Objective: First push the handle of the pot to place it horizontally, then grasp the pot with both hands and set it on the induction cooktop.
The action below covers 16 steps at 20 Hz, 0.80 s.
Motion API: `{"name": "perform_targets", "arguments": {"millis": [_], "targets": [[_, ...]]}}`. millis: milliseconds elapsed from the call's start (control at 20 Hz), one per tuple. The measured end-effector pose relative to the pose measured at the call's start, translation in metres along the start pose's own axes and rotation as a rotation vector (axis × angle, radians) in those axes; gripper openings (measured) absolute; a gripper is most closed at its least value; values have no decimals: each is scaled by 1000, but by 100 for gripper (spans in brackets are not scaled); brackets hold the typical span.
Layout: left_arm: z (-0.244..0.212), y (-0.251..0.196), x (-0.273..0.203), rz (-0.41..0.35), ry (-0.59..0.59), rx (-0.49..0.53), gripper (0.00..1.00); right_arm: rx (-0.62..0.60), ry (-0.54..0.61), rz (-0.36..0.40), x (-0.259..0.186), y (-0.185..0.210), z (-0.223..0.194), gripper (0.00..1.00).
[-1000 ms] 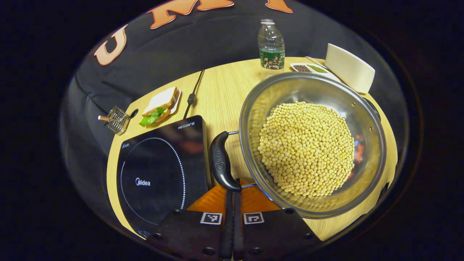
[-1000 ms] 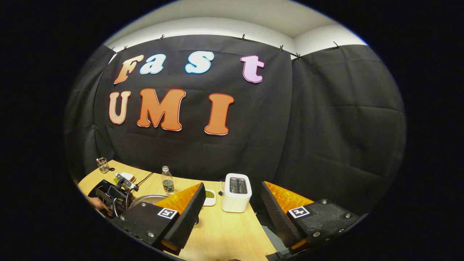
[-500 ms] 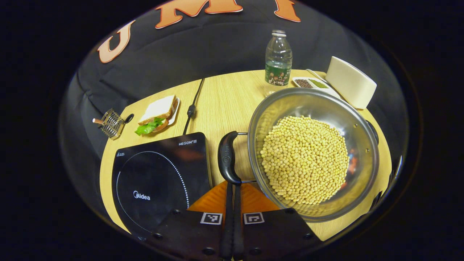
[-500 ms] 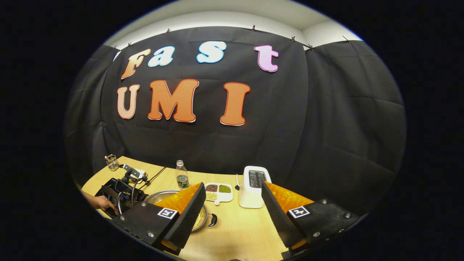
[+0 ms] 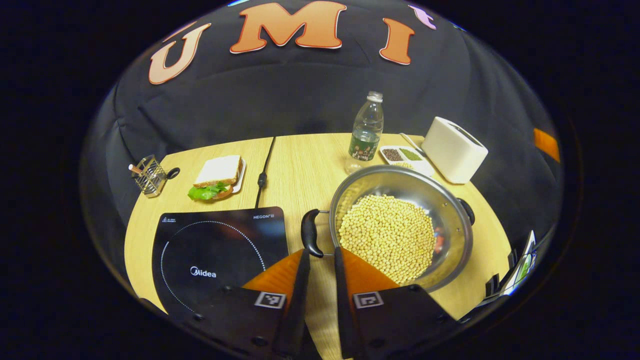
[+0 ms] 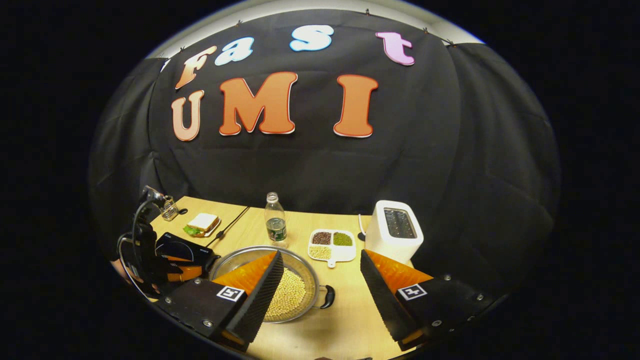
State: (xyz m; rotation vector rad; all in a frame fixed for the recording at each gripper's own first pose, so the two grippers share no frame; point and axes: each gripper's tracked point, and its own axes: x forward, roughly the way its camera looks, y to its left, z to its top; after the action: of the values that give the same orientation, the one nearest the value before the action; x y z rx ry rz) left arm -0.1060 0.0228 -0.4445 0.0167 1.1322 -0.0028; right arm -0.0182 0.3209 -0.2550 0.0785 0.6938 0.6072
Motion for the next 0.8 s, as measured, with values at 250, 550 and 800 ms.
{"name": "perform_targets", "arguments": {"millis": [250, 550, 800], "targets": [[7, -5, 13, -12, 9, 0, 91, 16, 129, 2, 38, 9, -39, 96], [-7, -5, 53, -1, 92, -3, 96, 47, 303, -19, 64, 4, -99, 96], [-18, -7, 73, -12, 135, -44, 95, 76, 420, -40, 84, -2, -143, 96]]}}
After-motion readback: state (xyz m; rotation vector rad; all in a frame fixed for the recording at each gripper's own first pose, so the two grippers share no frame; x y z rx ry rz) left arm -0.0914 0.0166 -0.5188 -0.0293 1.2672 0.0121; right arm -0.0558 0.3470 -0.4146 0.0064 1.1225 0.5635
